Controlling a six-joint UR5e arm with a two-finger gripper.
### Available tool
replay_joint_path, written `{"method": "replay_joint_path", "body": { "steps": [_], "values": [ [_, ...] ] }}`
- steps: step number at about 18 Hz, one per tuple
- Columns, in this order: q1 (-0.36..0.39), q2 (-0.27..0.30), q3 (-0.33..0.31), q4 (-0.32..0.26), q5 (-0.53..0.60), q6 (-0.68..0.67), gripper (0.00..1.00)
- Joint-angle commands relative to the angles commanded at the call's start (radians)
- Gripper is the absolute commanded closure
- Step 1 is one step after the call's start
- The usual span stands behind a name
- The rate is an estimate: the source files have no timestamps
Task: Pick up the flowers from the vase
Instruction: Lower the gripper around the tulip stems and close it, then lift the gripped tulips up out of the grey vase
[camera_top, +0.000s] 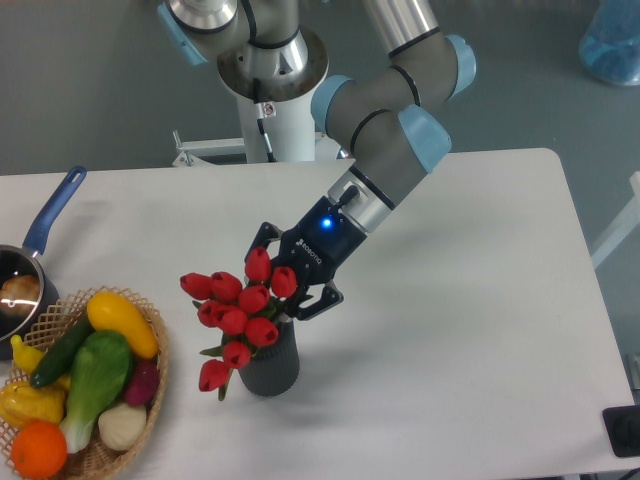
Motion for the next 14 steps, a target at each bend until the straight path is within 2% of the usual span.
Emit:
{"method": "replay_joint_path", "body": {
  "steps": [8, 14],
  "values": [
    [0.018, 0.031, 0.002, -0.002, -0.048, -0.008, 1.00],
    [0.040, 0.066, 0.012, 0.000, -0.089, -0.072, 1.00]
  ]
}}
